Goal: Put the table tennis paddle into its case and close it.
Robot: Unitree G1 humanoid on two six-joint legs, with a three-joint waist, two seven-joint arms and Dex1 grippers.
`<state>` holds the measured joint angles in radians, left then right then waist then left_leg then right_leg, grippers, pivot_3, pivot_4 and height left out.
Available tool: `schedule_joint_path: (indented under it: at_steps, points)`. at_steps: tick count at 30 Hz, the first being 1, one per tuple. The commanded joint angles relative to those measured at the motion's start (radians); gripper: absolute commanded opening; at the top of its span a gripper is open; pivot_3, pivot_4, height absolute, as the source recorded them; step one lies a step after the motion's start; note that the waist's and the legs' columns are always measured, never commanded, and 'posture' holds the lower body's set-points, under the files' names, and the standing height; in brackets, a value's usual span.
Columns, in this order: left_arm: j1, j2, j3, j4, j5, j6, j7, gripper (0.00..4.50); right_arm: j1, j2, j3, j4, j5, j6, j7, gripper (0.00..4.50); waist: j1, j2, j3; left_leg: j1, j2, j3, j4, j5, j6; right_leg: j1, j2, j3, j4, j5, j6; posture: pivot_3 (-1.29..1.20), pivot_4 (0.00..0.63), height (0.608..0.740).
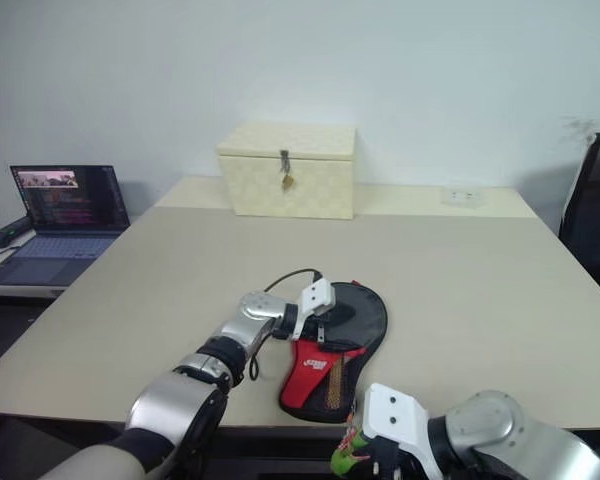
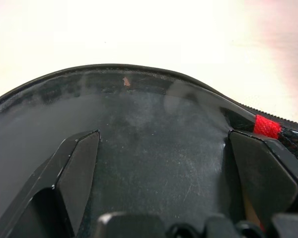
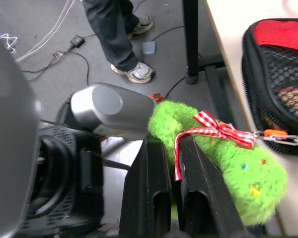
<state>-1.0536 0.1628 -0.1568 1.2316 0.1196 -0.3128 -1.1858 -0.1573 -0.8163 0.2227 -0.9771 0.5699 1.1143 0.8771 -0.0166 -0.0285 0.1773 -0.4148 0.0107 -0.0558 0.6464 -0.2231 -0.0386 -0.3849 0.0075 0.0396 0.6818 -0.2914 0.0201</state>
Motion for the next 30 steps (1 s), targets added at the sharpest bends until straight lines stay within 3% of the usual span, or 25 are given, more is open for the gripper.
schedule_joint_path:
  at_steps: [1, 7, 15, 18, 25, 30]
  points:
    - [0.012, -0.017, -0.043, 0.037, 0.051, 0.004, 0.015, 4.50, 0.033, -0.013, -0.047, -0.070, 0.157, 0.002, 0.020, 0.04, 0.000, 0.000, 0.000, 0.000, 0.000, 0.000, 0.000, 0.000, 0.000, 0.000, 0.000, 0.000, 0.000, 0.000, 0.000, 0.00, 0.150, 0.740]
    - [-0.001, -0.021, -0.044, 0.045, 0.061, -0.001, 0.037, 4.50, 0.043, -0.030, -0.089, -0.070, 0.393, -0.017, -0.079, 0.04, 0.002, 0.000, 0.000, 0.001, 0.000, 0.000, 0.000, 0.000, 0.000, 0.001, 0.000, 0.000, 0.000, 0.000, 0.000, 0.00, 0.150, 0.740]
    - [-0.009, -0.027, -0.045, 0.051, 0.068, -0.006, 0.053, 4.50, -0.040, 0.032, -0.053, -0.035, 0.434, 0.027, -0.219, 0.04, 0.002, 0.000, 0.000, 0.000, 0.000, 0.000, 0.000, 0.000, 0.000, 0.001, 0.000, 0.000, 0.000, 0.000, 0.001, 0.00, 0.150, 0.740]
    - [-0.005, -0.027, -0.042, 0.050, 0.066, -0.010, 0.057, 4.50, -0.061, 0.033, -0.058, -0.020, 0.465, 0.043, -0.234, 0.74, 0.002, -0.001, 0.000, 0.001, 0.000, 0.000, 0.000, 0.000, 0.000, 0.001, 0.000, 0.000, 0.000, 0.000, 0.001, 0.00, 0.150, 0.740]
    - [0.007, -0.009, 0.004, 0.037, 0.022, 0.000, 0.070, 4.50, -0.146, -0.018, -0.112, 0.077, 0.472, 0.022, -0.219, 3.13, 0.001, -0.001, -0.001, 0.002, 0.000, 0.001, 0.000, 0.001, 0.001, 0.001, 0.000, 0.001, 0.000, -0.001, 0.005, 0.00, 0.150, 0.740]
    - [0.039, 0.034, 0.060, -0.006, -0.041, -0.006, 0.031, 4.50, -0.191, 0.014, -0.143, 0.201, 0.438, -0.023, -0.235, 3.13, -0.004, -0.001, -0.001, 0.002, 0.001, 0.001, 0.000, 0.001, 0.002, 0.002, 0.000, 0.001, 0.001, -0.001, 0.005, 0.00, 0.150, 0.740]
